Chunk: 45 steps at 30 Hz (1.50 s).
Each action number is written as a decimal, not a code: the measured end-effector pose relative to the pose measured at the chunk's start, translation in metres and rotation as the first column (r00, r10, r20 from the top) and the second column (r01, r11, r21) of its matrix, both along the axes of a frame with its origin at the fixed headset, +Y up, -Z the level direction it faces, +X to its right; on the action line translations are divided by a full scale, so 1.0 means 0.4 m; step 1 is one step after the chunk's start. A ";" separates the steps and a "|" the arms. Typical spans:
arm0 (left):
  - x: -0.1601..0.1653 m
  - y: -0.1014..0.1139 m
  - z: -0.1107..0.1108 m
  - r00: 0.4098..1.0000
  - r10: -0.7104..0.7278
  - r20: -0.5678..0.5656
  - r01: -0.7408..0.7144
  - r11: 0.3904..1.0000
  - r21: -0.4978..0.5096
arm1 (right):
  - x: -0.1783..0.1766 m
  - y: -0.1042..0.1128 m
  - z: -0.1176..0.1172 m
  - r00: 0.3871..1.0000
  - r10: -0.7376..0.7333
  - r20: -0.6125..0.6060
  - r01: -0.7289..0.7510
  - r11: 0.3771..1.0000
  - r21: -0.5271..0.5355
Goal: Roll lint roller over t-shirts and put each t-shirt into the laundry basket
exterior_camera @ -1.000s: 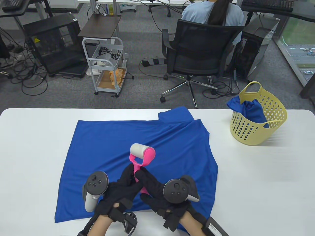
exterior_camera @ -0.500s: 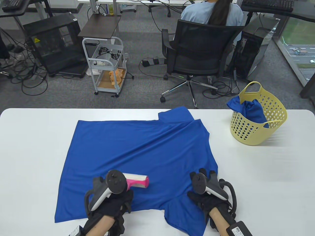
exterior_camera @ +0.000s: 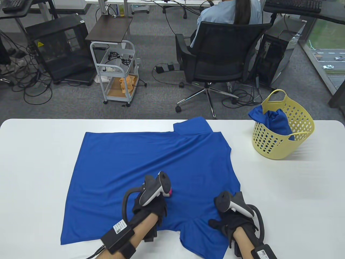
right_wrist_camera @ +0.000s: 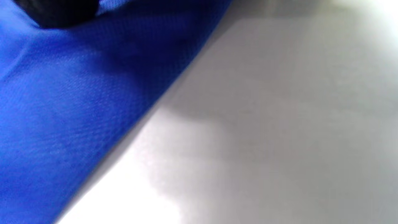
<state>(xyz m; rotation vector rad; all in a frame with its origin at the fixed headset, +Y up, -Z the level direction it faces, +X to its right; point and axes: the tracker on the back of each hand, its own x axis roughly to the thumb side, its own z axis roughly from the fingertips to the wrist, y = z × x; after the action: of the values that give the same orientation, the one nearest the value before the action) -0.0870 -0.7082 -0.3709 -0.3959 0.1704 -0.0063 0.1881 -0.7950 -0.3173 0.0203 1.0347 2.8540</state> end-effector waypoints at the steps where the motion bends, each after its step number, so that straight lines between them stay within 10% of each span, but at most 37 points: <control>1: 0.007 -0.007 -0.050 1.000 -0.008 -0.018 0.008 1.000 0.016 | 0.001 0.000 0.001 1.000 -0.005 -0.001 0.005 1.000 -0.001; 13: -0.042 -0.111 -0.443 0.968 0.172 -0.185 -0.167 0.985 0.045 | 0.006 -0.003 0.001 0.999 -0.039 0.000 0.039 0.999 -0.008; 19: -0.145 -0.070 -0.413 0.892 0.447 -0.066 -0.425 0.880 0.212 | 0.008 -0.005 0.002 0.999 -0.051 -0.001 0.051 0.999 -0.013; 24: -0.283 0.058 -0.272 0.848 0.529 0.020 -0.510 0.806 0.300 | 0.009 -0.006 0.002 0.998 -0.066 0.005 0.066 0.998 -0.013; 29: -0.349 0.139 -0.092 0.915 0.403 -0.036 -0.401 0.915 0.042 | 0.010 -0.006 0.002 0.998 -0.069 0.005 0.069 0.998 -0.014; 35: -0.307 0.110 0.074 0.967 0.255 -0.004 -0.252 0.951 -0.178 | 0.010 -0.006 0.003 0.997 -0.074 0.009 0.074 0.997 -0.012; 40: -0.231 0.056 0.039 0.989 0.150 0.017 -0.149 0.988 -0.033 | 0.011 -0.006 0.003 0.997 -0.075 0.009 0.075 0.997 -0.010; 45: -0.167 -0.004 -0.171 0.995 0.053 -0.079 -0.038 0.983 0.181 | 0.011 -0.007 0.003 0.997 -0.082 0.011 0.082 0.997 -0.012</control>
<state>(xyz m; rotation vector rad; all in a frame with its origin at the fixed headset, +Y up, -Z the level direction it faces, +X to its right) -0.1539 -0.7096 -0.4393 -0.2199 0.2424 0.0706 0.1926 -0.7976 -0.3163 0.0456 1.0243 2.7712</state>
